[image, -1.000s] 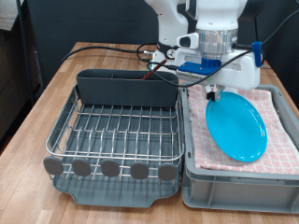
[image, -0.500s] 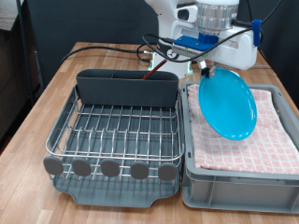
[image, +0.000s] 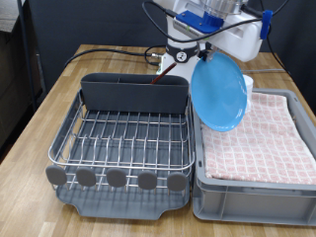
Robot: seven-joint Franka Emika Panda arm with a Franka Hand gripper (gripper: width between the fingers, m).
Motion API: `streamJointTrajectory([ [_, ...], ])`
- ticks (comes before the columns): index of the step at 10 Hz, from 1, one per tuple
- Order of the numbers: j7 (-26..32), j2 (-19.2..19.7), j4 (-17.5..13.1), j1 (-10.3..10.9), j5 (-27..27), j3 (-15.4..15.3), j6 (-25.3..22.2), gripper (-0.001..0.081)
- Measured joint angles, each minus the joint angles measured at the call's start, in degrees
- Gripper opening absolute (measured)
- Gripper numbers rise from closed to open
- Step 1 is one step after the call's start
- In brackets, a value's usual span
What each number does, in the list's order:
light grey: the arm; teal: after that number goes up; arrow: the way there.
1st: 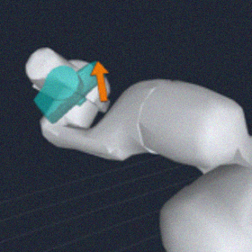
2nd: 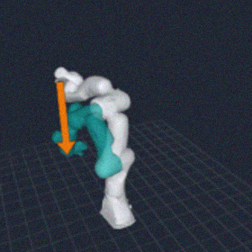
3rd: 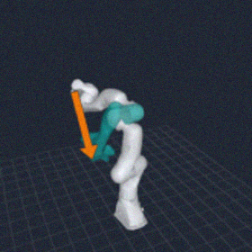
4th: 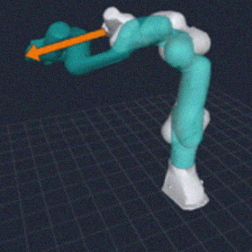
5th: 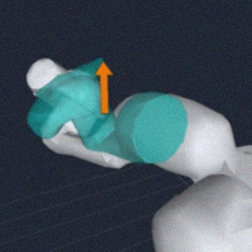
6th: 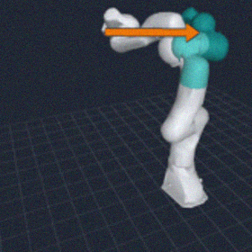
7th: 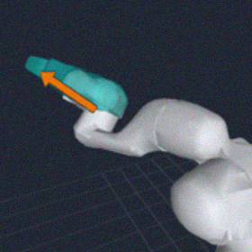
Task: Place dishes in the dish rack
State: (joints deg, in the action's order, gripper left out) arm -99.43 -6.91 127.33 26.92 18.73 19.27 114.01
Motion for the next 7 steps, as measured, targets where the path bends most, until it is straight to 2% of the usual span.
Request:
streamJointTrajectory([
  [2, 4.2, 0.0, -0.3, -1.2, 3.6, 1.7, -0.2, 0.0019],
  [4, 9.4, -0.1, -0.3, -2.2, 3.8, 3.7, 3.2, 0.0019],
  [7, 9.2, 0.0, -0.3, -2.6, 4.9, 4.0, 1.4, 0.0019],
])
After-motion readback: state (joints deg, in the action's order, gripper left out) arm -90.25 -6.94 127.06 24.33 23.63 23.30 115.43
